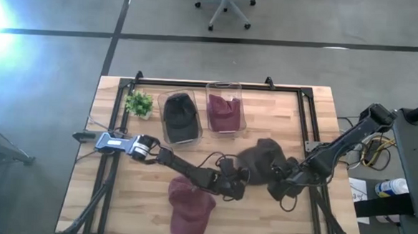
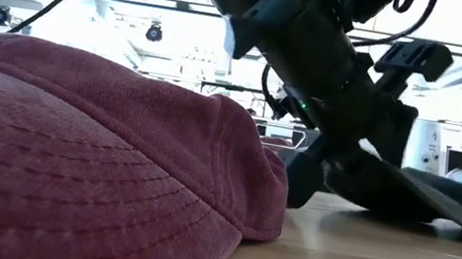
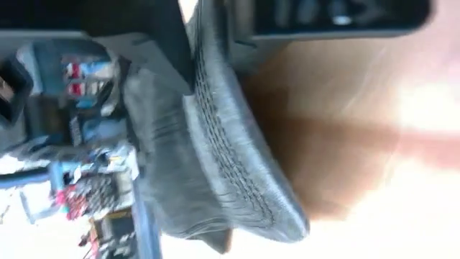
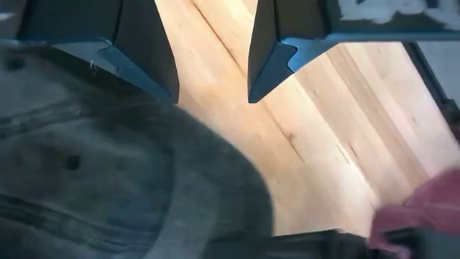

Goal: Pick & Place hat
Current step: Put the black cap into the left transparent bin

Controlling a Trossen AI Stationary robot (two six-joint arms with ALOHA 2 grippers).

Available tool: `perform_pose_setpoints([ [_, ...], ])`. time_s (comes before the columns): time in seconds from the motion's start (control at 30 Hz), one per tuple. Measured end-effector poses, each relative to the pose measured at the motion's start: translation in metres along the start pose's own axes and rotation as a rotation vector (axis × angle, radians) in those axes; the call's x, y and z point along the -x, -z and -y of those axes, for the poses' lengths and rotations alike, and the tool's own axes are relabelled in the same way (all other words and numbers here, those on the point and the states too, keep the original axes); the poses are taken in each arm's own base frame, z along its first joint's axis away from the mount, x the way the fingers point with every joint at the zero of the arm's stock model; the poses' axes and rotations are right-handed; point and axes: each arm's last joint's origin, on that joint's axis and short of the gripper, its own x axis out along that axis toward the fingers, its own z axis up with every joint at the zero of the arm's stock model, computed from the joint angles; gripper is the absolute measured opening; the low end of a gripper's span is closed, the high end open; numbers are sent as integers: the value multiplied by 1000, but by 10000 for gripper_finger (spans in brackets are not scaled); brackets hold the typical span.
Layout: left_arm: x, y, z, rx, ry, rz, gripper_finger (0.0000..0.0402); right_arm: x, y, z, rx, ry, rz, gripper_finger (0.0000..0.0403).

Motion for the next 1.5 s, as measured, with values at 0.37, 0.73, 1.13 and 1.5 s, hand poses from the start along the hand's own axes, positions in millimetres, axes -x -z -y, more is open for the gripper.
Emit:
perform_pose_setpoints([
  [0.37, 55, -6, 43, -168, 69, 40, 7, 66, -8, -18, 67, 89, 187, 162],
  [0.73, 168, -18, 75, -99, 210, 466, 6, 109, -21, -24, 88, 107, 354, 162],
  [1.13, 168, -80, 94, -328, 109, 656, 6, 131, -29, -23, 99, 128, 398, 162],
  [1.5, 151, -181, 109, -571, -170, 333, 6, 122, -22, -15, 89, 174, 252, 162],
])
